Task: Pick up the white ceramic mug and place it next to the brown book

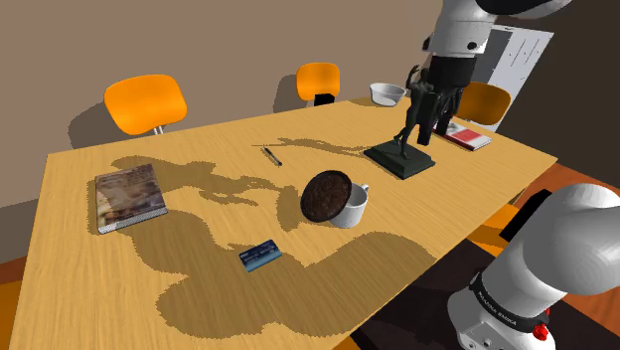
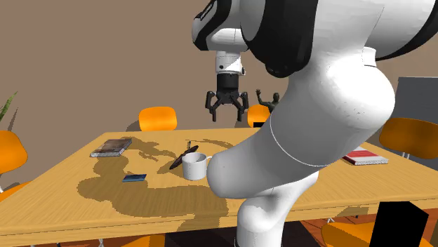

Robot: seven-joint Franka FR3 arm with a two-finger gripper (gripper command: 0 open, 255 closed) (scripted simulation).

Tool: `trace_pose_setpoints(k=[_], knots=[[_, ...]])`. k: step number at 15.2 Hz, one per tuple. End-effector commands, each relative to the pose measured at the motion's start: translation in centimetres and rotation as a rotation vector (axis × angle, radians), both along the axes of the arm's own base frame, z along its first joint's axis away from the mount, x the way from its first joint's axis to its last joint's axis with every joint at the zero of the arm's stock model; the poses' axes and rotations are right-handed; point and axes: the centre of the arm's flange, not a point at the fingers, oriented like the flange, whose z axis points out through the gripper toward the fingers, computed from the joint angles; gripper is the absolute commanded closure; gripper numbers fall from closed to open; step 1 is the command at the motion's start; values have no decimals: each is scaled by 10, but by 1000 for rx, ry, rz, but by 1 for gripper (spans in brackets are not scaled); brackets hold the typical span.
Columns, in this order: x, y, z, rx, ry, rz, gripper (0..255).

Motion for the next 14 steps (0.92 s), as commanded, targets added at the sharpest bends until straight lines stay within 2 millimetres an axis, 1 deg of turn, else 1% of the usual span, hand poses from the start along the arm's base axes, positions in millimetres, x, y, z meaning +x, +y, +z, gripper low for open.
trace_pose_setpoints(k=[1,7,14], knots=[[0,0,0,0,0,0,0],[41,22,-62,1,-25,108,0],[87,54,-133,1,-55,235,0]])
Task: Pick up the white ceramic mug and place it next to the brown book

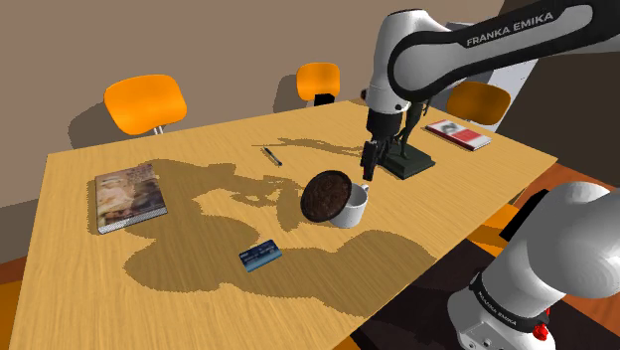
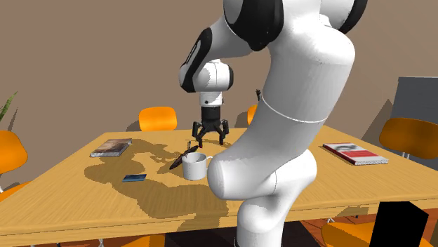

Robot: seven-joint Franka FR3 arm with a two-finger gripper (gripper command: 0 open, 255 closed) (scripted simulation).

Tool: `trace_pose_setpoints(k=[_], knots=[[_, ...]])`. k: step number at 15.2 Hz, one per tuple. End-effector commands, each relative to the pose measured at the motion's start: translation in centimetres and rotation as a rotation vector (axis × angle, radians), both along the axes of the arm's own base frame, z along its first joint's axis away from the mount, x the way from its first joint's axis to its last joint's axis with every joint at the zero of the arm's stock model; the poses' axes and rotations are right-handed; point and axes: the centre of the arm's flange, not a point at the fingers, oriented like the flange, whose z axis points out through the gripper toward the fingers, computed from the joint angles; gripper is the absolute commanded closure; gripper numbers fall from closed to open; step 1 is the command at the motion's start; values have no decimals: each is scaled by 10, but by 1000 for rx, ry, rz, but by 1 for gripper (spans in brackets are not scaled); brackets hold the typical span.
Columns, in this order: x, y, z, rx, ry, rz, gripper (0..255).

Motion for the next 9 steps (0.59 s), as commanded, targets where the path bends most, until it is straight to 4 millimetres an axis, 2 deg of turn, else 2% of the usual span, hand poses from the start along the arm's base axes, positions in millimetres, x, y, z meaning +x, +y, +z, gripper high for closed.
trace_pose_setpoints(k=[1,3,9], knots=[[15,11,-20,1,-11,37,0],[27,22,-40,1,-19,73,0],[26,23,-69,1,-20,77,0]])
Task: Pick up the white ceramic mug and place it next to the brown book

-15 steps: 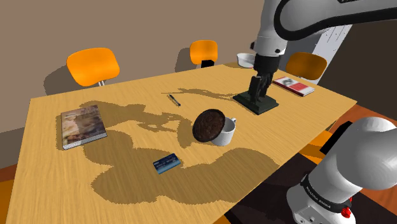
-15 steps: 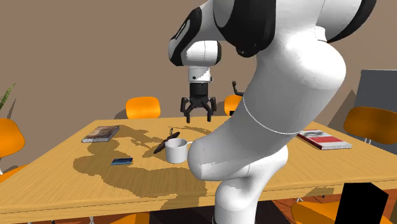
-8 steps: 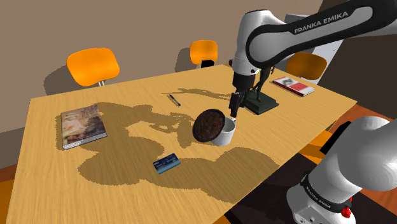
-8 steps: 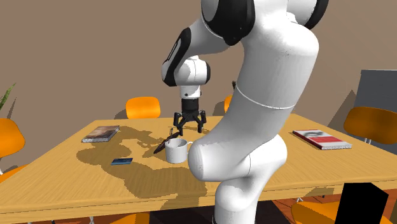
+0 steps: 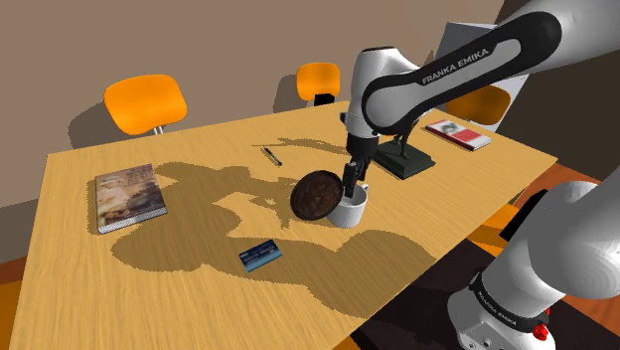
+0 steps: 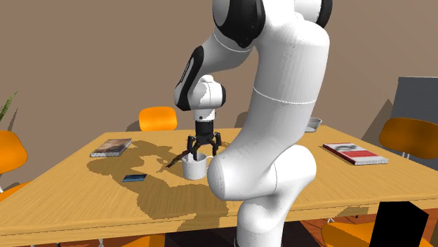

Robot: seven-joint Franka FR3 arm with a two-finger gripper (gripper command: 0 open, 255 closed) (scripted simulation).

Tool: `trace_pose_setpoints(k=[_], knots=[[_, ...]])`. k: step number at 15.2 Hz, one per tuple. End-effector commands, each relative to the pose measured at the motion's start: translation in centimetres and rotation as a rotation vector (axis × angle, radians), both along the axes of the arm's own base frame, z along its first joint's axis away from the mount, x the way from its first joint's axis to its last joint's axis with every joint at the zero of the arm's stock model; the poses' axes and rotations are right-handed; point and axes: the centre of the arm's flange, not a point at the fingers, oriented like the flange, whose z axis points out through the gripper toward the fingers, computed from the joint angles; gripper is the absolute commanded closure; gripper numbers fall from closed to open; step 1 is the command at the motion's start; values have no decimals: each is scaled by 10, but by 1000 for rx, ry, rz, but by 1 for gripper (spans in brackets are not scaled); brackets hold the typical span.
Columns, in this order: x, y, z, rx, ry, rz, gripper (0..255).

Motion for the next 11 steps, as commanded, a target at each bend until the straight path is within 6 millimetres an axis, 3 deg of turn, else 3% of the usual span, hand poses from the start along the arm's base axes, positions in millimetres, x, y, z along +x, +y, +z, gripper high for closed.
trace_pose_setpoints(k=[1,2,10,11], knots=[[-2,0,-11,0,-1,0,0],[-2,0,-19,0,-1,0,0],[-2,0,-19,0,-1,0,0],[-2,0,-19,0,-1,0,255]])
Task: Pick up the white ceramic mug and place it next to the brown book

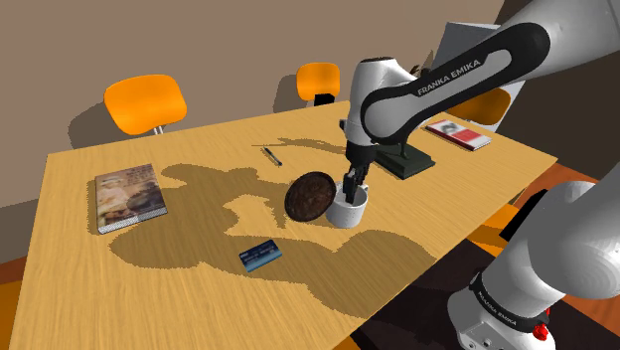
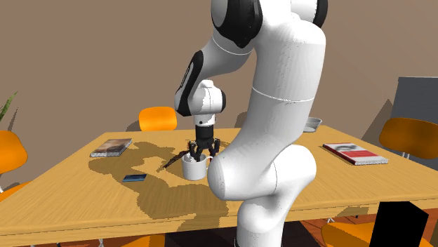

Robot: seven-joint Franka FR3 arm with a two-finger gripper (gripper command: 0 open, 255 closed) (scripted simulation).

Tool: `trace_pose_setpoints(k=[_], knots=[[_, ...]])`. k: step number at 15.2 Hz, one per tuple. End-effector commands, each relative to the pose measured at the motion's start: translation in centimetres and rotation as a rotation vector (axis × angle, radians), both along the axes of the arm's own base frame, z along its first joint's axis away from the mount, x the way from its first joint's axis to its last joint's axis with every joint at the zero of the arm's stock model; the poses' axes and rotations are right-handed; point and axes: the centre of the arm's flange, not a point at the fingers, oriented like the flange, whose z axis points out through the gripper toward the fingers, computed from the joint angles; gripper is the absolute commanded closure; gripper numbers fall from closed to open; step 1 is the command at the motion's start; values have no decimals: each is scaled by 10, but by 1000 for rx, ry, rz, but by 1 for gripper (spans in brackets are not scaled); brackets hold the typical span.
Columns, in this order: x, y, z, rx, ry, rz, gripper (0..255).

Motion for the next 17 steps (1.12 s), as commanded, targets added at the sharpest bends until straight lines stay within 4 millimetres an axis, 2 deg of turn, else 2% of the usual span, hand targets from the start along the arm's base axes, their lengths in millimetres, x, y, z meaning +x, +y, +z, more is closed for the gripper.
trace_pose_setpoints(k=[1,9,17], knots=[[0,0,0,0,0,0,255],[0,0,0,0,0,0,255],[0,0,42,0,0,0,255]])
